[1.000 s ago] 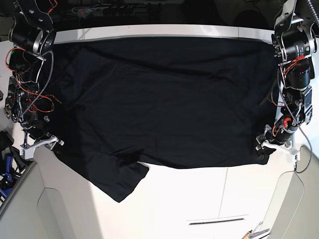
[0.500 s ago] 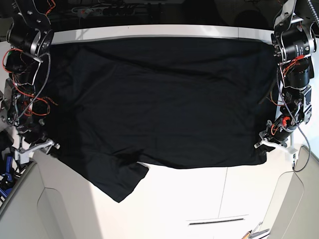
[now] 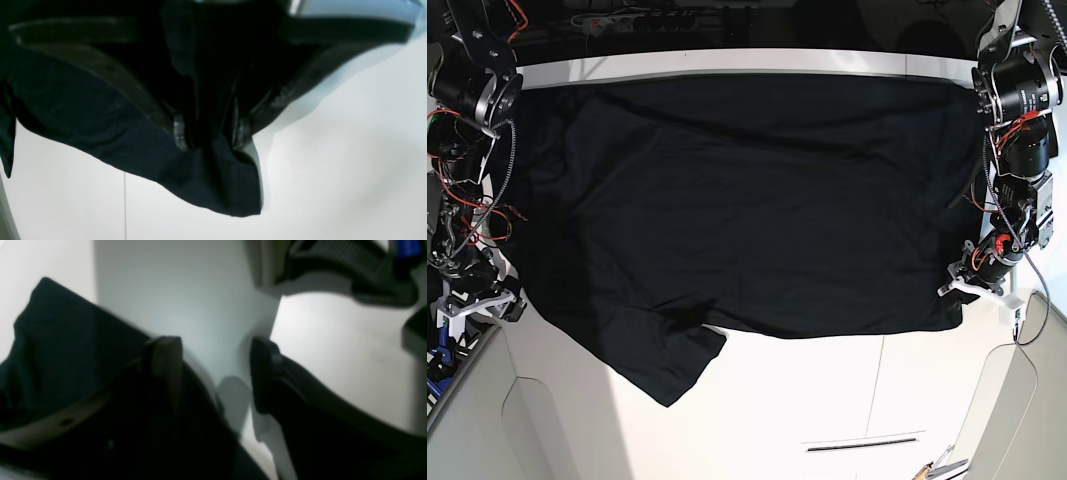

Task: Fold the T-shirt properly
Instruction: 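Move both grippers to the shirt's hem corners and grasp them, then lift the hem corners and fold them toward the collar edge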

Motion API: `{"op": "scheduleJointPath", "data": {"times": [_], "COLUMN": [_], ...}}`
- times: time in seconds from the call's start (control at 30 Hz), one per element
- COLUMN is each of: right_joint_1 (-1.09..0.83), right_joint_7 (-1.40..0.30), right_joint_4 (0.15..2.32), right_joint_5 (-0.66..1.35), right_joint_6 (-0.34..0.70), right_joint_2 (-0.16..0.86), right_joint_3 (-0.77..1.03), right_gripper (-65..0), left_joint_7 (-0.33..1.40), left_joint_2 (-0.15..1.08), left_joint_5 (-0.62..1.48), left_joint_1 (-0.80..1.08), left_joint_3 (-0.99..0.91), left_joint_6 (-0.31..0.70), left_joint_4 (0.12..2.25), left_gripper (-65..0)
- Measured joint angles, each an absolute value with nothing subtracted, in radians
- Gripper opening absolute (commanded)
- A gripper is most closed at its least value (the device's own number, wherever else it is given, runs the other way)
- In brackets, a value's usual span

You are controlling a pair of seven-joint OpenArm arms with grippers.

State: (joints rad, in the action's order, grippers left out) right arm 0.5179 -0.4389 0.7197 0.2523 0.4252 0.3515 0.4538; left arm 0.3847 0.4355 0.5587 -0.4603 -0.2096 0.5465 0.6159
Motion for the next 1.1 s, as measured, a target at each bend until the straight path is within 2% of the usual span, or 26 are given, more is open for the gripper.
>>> {"op": "scheduleJointPath", "data": {"times": [0.23,0.33,0.43,0.57,0.63,0.73,0.9,1.03,1.1], "right_joint_1": [0.520,0.520,0.519,0.524,0.524,0.524,0.515,0.508,0.513], "right_joint_7": [-0.368,-0.356,-0.354,-0.349,-0.348,-0.354,-0.381,-0.468,-0.529], "right_joint_4": [0.608,0.583,0.582,0.582,0.582,0.582,0.628,0.732,0.784], "right_joint_5": [0.260,0.277,0.305,0.307,0.302,0.278,0.258,0.252,0.281], "right_joint_6": [0.459,0.547,0.566,0.570,0.570,0.570,0.573,0.572,0.573], "right_joint_2": [0.349,0.342,0.318,0.287,0.279,0.274,0.273,0.274,0.275], "right_joint_3": [0.454,0.456,0.456,0.445,0.431,0.413,0.411,0.411,0.410], "right_gripper": [-33.3,-33.4,-33.4,-33.9,-43.2,-63.7,-65.0,-65.0,-65.0], "left_joint_7": [0.384,0.384,0.380,0.373,0.373,0.366,0.388,0.435,0.476], "left_joint_2": [0.435,0.435,0.432,0.423,0.420,0.419,0.419,0.440,0.458], "left_joint_5": [0.559,0.560,0.558,0.557,0.557,0.556,0.557,0.587,0.617], "left_joint_1": [-0.460,-0.460,-0.460,-0.460,-0.460,-0.460,-0.470,-0.493,-0.493], "left_joint_3": [-0.210,-0.210,-0.210,-0.210,-0.210,-0.210,-0.210,-0.208,-0.208], "left_joint_6": [0.546,0.546,0.546,0.546,0.546,0.546,0.554,0.685,0.688], "left_joint_4": [0.616,0.616,0.616,0.616,0.616,0.616,0.616,0.619,0.636], "left_gripper": [-47.4,-47.5,-47.7,-53.8,-58.6,-65.0,-65.0,-65.0,-65.0]}}
